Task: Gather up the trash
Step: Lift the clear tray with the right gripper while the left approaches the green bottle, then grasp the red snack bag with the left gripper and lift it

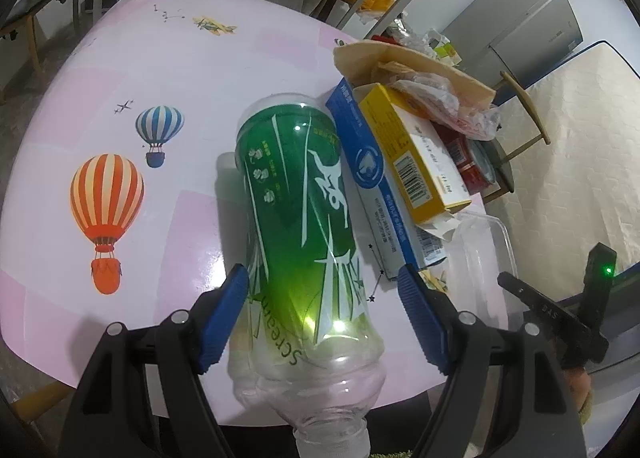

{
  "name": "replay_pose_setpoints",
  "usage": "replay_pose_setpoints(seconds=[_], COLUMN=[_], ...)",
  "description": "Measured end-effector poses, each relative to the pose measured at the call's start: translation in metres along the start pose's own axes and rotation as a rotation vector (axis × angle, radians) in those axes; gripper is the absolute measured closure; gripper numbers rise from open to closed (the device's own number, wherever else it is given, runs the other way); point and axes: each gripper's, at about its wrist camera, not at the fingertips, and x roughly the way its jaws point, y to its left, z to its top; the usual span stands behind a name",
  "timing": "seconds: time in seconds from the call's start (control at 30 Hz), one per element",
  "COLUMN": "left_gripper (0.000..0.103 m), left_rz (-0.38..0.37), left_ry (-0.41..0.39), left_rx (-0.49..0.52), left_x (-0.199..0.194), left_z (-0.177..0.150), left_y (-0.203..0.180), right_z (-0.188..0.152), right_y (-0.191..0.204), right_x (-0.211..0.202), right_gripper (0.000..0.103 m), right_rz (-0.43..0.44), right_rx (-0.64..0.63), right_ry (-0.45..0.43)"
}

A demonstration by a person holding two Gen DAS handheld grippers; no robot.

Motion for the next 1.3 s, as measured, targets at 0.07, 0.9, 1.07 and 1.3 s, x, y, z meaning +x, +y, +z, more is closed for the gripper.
replay_pose_setpoints(seconds=[0.07, 0.9, 1.07, 1.3], left_gripper=[0.028, 0.024, 0.031, 0.035], left_rz=[-0.005, -0.081, -0.056, 0.064], left_ry=[-0.021, -0.36, -0.281, -0.156], left_rx=[0.006, 0.281, 0.486, 0.828], left_x=[-0.006, -0.074, -0.032, 0.03], left_z=[0.001, 0.123, 0.151, 0.167], left_y=[-0.002, -0.054, -0.091, -0.128], right_z=[0.003, 0.007, 0.01, 0.011], right_y=[-0.001, -0.016, -0.02, -0.019], right_x=[-0.001, 0.014, 0.017, 0.017], right_gripper=[0.1, 0.1, 0.1, 0.1], right_rz=[-0.001, 0.064, 0.081, 0.098], right_rx=[0.0, 0.011, 0.028, 0.023], right_ry=[-0.009, 0.012, 0.014, 0.016])
